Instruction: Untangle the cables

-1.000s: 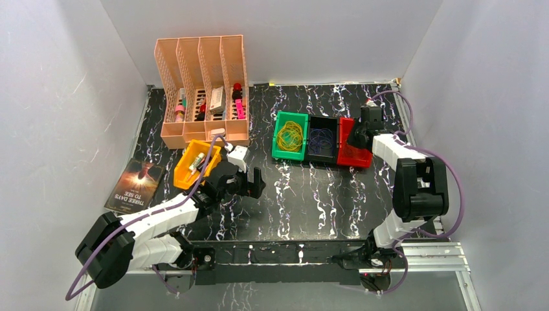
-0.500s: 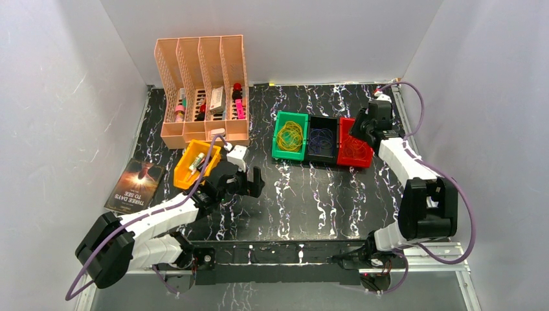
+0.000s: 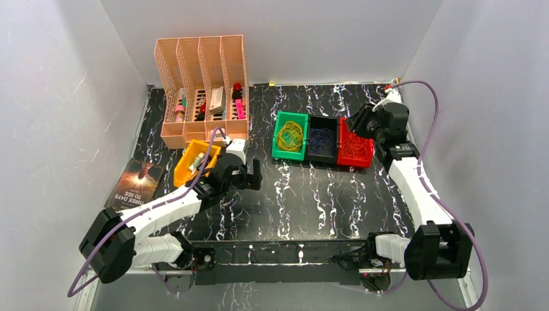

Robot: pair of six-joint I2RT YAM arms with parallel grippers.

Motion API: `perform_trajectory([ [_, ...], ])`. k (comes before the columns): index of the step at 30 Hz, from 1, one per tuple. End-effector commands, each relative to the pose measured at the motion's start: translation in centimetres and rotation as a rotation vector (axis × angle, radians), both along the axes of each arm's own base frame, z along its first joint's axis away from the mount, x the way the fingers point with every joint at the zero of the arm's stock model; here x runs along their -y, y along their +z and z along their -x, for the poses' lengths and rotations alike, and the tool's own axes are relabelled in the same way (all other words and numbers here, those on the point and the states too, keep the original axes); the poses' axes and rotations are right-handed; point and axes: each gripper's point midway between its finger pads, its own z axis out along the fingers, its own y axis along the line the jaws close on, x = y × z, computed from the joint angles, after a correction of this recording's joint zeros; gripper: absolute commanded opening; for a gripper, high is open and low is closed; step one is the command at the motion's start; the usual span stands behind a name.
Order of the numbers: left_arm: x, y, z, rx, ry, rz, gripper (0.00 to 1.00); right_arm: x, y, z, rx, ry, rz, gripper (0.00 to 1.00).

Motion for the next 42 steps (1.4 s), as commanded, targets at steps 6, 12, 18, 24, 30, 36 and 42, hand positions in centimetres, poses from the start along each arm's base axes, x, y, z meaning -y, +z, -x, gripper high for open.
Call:
perform_trajectory([
  [6,-2.7,6.6,-0.6,0.145,0.05,-0.053,0.98,-3.1,2.5,4.0,0.074,0.209,-0.052,0.53],
  [12,-5.4,9.4,-0.4,0.223,0.113,-0.101,0.98,-5.6,2.3,7.4,0.1,0.298,0.008,0.69],
  [18,-6.8,9.4,0.2,0.231,0.152,-0.109,0.98,-7.1,0.5,10.2,0.12,0.358,0.034,0.98],
  [24,-7.8,8.4,1.4,0.199,0.193,-0.069,0.98,-5.6,-0.3,11.4,0.16,0.297,0.052,0.98],
  [30,-10.2,8.3,2.0,0.211,0.325,-0.035,0.98,-4.0,-0.7,11.6,0.167,0.19,0.039,0.98],
  [36,-11.6,8.5,2.1,0.221,0.388,-0.061,0.98,-3.7,-1.9,10.9,0.12,0.155,0.049,0.98],
  [42,-12.7,8.3,2.6,0.238,0.416,-0.061,0.98,-3.5,-1.0,10.9,0.151,0.154,0.062,0.98],
])
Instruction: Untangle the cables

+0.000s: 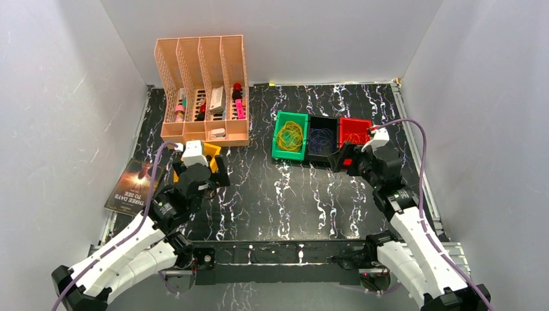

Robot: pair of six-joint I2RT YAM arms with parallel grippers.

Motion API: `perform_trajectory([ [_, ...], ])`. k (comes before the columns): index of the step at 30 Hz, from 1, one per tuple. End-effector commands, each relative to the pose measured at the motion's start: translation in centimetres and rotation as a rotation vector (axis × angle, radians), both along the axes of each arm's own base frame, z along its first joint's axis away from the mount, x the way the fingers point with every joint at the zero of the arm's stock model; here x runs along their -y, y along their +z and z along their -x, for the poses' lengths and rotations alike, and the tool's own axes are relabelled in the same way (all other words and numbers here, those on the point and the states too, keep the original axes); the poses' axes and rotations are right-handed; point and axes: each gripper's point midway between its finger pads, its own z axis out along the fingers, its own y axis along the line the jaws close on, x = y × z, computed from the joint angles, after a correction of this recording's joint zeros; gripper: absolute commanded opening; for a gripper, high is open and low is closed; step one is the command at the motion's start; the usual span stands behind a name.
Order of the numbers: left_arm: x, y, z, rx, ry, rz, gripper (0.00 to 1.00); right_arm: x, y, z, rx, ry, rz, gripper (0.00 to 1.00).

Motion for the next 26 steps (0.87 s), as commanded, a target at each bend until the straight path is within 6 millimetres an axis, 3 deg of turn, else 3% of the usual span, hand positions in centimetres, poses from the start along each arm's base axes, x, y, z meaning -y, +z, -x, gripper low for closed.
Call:
perform_trajectory([
  [1,-1.6,-0.1,0.5,0.016,0.064,0.005,0.98,0.0,2.8,-0.3,0.113,0.003,-0.014,0.98],
  [7,-2.2,-1.2,1.5,-0.018,0.094,0.045,0.98,-0.6,2.9,0.0,0.128,0.048,-0.013,0.98],
  [13,-2.5,0.3,1.7,0.017,0.09,0.06,0.98,-0.8,3.0,0.3,0.13,0.068,-0.013,0.98],
  [26,-3.3,0.9,1.7,0.022,0.119,0.039,0.98,-0.9,3.2,0.4,0.165,0.078,-0.015,0.98],
])
